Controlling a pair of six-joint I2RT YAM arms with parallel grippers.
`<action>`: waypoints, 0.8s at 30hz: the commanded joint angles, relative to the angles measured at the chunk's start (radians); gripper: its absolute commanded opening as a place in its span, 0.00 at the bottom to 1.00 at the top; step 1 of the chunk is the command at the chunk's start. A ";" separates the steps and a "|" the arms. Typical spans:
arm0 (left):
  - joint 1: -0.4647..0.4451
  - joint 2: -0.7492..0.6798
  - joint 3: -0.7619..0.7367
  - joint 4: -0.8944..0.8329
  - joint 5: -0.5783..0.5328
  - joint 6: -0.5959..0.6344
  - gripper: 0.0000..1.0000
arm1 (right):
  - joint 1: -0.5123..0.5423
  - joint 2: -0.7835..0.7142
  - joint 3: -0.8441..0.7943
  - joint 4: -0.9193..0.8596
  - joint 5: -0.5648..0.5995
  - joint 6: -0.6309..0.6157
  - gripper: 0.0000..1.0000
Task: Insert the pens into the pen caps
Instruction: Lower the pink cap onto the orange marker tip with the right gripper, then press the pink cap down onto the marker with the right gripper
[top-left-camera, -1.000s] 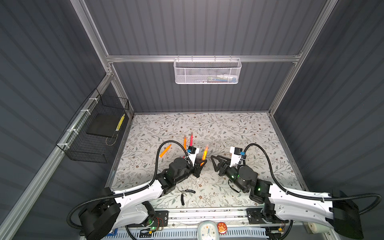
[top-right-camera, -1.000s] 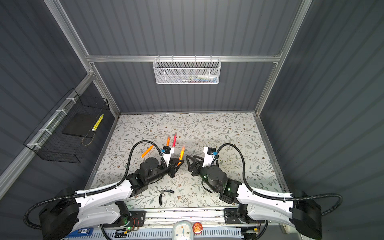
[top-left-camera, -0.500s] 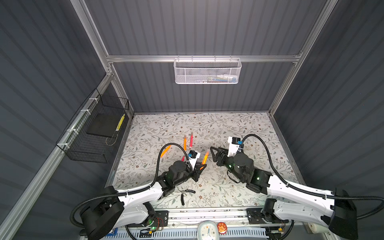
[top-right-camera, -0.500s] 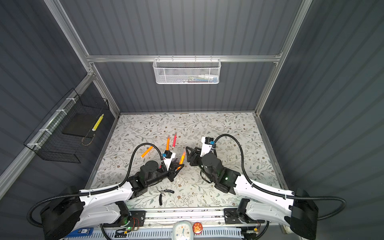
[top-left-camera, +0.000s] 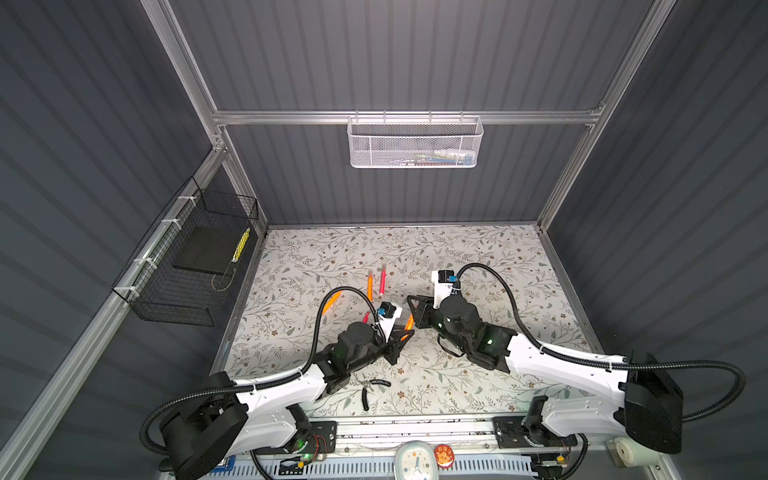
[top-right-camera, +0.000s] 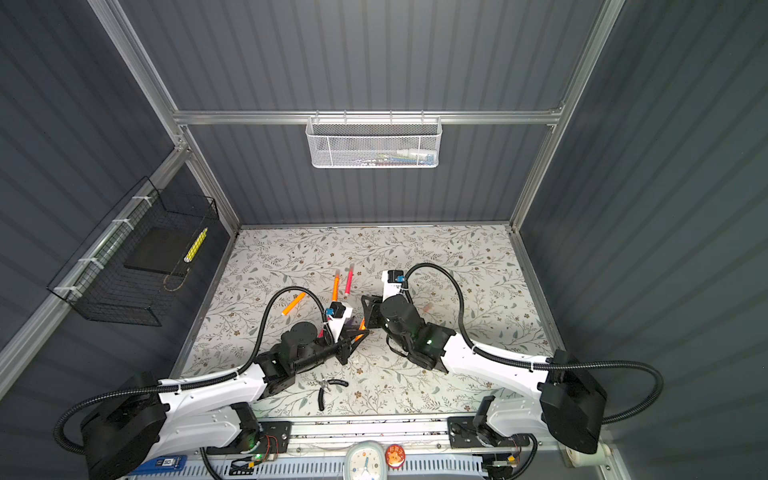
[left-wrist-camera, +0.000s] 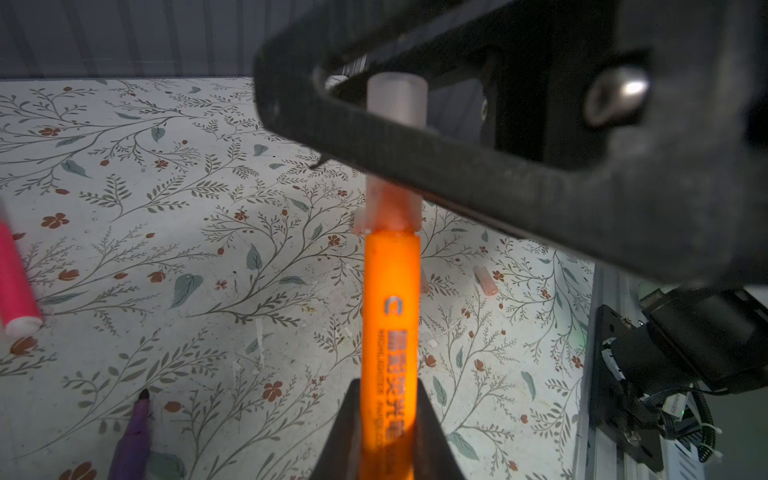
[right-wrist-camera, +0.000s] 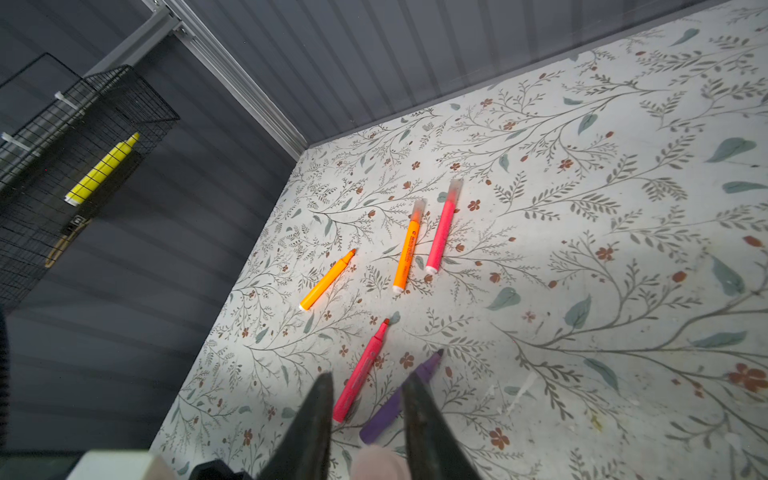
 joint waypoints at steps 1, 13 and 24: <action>-0.004 0.007 0.001 0.027 0.002 0.023 0.00 | -0.003 -0.001 0.021 -0.003 -0.013 -0.003 0.19; -0.003 0.014 0.129 0.041 -0.203 0.046 0.00 | 0.059 -0.004 -0.103 0.094 -0.078 0.042 0.00; 0.030 -0.009 0.263 0.120 -0.312 0.168 0.00 | 0.147 0.020 -0.198 0.187 -0.073 0.059 0.00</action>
